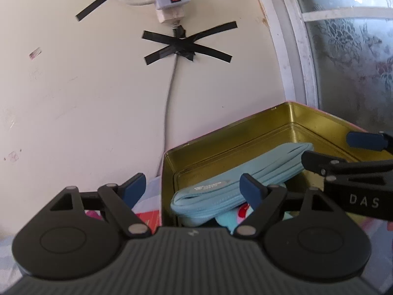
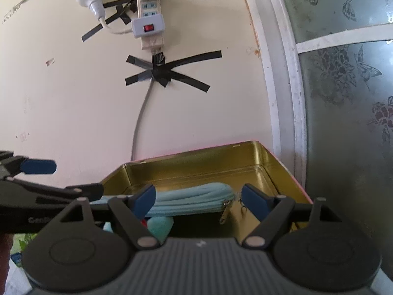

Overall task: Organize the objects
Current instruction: 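Carry the light-blue pouch with the left gripper and lower it into the pink tin, then reach the right gripper to the green toothpaste box and grasp it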

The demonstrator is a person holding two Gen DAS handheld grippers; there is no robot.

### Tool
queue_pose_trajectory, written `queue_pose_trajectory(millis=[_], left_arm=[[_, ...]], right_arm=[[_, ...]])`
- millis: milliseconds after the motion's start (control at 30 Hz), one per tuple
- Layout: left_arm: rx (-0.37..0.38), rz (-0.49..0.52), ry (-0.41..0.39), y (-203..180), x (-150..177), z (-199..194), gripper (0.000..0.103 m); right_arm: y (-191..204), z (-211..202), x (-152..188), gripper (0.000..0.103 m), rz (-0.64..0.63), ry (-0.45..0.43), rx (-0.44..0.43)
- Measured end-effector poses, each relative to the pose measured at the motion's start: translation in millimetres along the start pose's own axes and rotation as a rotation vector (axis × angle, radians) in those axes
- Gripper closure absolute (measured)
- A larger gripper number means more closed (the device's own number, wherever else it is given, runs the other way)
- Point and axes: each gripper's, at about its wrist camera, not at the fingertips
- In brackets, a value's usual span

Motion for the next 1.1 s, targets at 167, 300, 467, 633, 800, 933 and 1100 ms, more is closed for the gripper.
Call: queue_pose_trajectory(millis=[167,300,467,633,800,933,1100], left_arm=[[-0.005,-0.063,0.001,10,12,-27,0.018],[-0.031,-0.099,0.014,29,29,-45,0.018],[-0.075,-0.151,0.035,62,53,-58,0.018],[-0.124,-0.219,0.06,101,75,-65,0.018],[-0.179,-0.272,0.07,135,92,-69,0.018],[-0.222,-0.314,0.079,164,105,-70,0.018],[-0.193,-0.414,0.163,200,136,-69,0.018]], right_arm=[[11,-19,2,0.023,0.034,-0.021,-0.03],[32,-37,5,0.023,0.035,-0.038,-0.063],[75,-59,8,0.019,-0.016,-0.062,-0.12],[121,-77,11,0.018,-0.093,-0.089,-0.169],[161,-80,14,0.018,-0.162,-0.074,-0.202],[189,-72,20,0.018,-0.212,-0.034,-0.222],[229,-54,37,0.018,-0.288,0.039,-0.262]])
Point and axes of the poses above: each gripper's, at about its wrist camera, not at the fingertips, and z roughly the way its jaws point, y to its left, x to its underside, and after that the axes turned 7 degrees about y, right-handed
